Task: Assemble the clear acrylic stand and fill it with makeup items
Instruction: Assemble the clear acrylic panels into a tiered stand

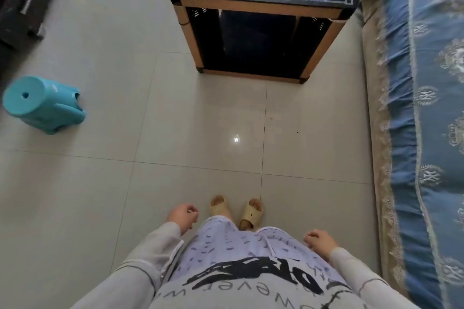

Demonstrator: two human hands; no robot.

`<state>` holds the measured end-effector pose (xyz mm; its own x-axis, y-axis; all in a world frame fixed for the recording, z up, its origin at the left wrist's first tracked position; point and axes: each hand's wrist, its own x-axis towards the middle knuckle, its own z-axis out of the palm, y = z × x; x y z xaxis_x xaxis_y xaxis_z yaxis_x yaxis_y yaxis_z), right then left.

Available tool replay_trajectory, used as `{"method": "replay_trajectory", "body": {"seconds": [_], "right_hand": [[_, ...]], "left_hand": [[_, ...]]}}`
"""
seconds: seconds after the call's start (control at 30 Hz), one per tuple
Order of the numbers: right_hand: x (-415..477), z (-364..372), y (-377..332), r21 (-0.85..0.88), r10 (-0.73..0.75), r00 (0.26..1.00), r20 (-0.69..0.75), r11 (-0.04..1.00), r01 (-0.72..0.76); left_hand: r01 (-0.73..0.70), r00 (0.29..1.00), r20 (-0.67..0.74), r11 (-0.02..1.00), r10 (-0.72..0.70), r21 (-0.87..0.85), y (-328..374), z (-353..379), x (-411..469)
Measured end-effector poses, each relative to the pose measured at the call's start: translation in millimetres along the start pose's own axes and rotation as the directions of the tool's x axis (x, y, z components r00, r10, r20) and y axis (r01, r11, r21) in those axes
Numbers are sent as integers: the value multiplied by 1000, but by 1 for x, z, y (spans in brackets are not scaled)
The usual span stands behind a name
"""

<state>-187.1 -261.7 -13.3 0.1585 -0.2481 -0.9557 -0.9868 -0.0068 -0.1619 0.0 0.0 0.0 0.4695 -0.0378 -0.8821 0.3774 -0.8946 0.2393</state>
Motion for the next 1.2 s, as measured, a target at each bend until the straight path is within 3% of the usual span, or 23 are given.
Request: {"method": "replay_trajectory", "body": {"seconds": [0.1,0.2,0.53,0.67,0.9,1.2], "right_hand": [[13,-13,-28,187,-11,1000,7,982,9],[17,-29,-65,241,-70,998,-2,968,69],[43,-71,-134,284,-93,995,-35,954,99],[55,-80,-155,293,-35,998,-55,955,49],[69,-101,-188,482,127,985,-119,874,-54],[80,-135,-256,638,162,978,-129,769,-43]], "left_hand": [[45,999,-18,999,-46,-16,0,8,6],[112,993,-33,990,-110,84,-3,13,6],[202,979,-3,977,-203,65,22,-12,44],[159,987,21,985,-161,61,60,-41,76],[21,999,39,999,-23,48,174,-120,137],[-102,995,6,995,101,10,295,-196,180]]}}
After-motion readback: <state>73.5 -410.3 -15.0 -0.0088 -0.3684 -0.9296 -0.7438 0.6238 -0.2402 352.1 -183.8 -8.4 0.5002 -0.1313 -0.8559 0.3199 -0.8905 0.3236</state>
